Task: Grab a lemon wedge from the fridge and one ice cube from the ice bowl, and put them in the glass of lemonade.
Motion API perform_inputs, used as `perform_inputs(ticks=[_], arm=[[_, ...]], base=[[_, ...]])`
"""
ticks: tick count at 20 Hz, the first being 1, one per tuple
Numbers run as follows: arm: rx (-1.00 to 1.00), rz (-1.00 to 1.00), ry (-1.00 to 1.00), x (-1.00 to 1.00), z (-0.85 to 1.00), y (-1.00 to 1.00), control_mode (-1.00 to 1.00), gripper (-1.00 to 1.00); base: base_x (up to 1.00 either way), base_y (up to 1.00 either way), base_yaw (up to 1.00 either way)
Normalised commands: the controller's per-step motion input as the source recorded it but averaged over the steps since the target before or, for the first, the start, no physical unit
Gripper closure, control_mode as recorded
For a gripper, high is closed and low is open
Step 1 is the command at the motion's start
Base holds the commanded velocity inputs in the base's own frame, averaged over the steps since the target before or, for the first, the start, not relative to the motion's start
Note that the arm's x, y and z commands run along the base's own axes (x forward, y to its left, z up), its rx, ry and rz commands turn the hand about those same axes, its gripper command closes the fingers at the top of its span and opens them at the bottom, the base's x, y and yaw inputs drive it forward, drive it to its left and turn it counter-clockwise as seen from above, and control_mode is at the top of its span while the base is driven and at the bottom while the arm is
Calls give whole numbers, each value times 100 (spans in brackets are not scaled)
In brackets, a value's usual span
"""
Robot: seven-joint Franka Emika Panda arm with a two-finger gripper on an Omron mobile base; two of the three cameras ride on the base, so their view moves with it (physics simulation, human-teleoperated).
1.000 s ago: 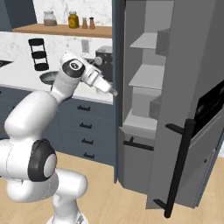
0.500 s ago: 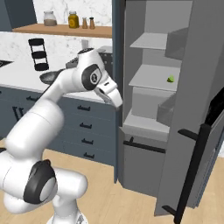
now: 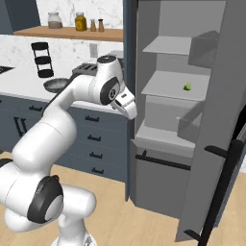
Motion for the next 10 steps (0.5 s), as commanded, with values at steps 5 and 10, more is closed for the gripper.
perform_inputs(ticks=[5, 10], arm=[[0, 0, 0, 1, -2, -15, 100, -100], [0, 0, 0, 0, 0, 0, 100, -100]], base=[[2, -12, 0], [4, -72, 1]])
